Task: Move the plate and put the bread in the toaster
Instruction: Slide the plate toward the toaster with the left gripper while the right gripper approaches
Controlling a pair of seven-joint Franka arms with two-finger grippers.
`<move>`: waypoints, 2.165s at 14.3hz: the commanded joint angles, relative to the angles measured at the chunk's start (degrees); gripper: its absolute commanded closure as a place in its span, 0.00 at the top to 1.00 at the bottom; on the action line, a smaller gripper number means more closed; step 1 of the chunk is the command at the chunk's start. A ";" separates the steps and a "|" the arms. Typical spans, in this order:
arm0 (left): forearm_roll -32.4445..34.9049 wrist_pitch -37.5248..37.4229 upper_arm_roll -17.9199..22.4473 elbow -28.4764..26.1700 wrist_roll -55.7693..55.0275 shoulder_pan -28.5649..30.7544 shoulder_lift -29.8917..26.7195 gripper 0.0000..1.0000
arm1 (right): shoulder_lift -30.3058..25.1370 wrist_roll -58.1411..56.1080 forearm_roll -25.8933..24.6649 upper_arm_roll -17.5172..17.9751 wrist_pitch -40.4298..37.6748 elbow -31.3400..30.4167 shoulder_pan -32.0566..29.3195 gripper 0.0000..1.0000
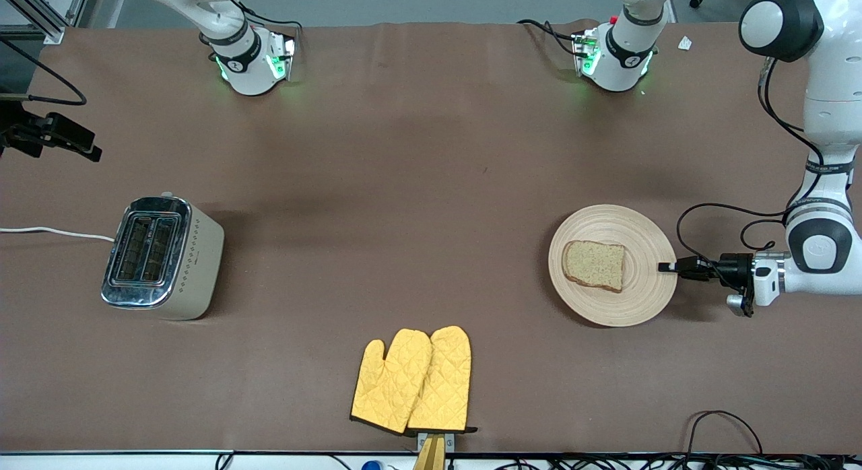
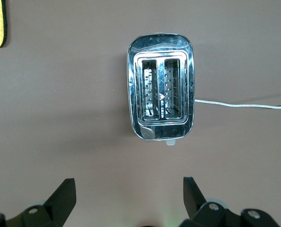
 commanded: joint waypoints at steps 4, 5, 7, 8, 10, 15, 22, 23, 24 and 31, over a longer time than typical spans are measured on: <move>-0.32 0.74 -6.23 0.31 -2.45 -0.09 -0.33 0.00 | 0.25 -0.14 0.73 0.51 -0.07 0.42 -0.93 1.00; -0.32 0.74 -7.72 0.31 -4.64 -0.09 -0.33 0.00 | 0.25 -0.06 0.73 0.51 0.02 0.33 -0.84 1.00; -1.28 0.83 -10.89 0.49 -9.47 -0.44 -0.33 0.00 | 0.42 0.47 0.99 0.69 0.11 0.07 0.03 1.00; -2.16 0.83 -12.12 0.93 -12.46 -0.79 -0.07 0.00 | 0.86 0.73 1.34 0.86 0.28 -0.11 0.91 1.00; -4.70 1.26 -13.88 1.10 -16.78 -3.59 -0.16 0.00 | 2.00 2.92 2.57 0.86 1.16 -0.28 3.72 1.00; -12.09 8.18 -14.07 1.55 -22.58 -15.36 -0.25 0.00 | 6.39 14.44 3.19 0.86 4.58 -0.54 11.54 1.00; -17.55 30.51 -14.07 4.09 -24.17 -33.82 3.00 0.01 | 14.39 23.06 3.19 0.86 12.67 -0.90 16.82 1.00; -18.68 32.88 -14.07 4.79 -24.96 -35.93 3.53 0.01 | 15.18 23.06 3.19 0.86 13.29 -0.90 16.91 1.00; -19.91 34.91 -14.07 4.97 -25.32 -37.78 3.88 0.01 | 15.63 23.06 3.19 0.86 13.64 -0.90 16.91 1.00; -28.09 40.46 -14.07 8.14 -24.88 -43.51 7.66 0.01 | 19.84 22.97 3.01 0.86 19.08 -2.21 16.65 1.00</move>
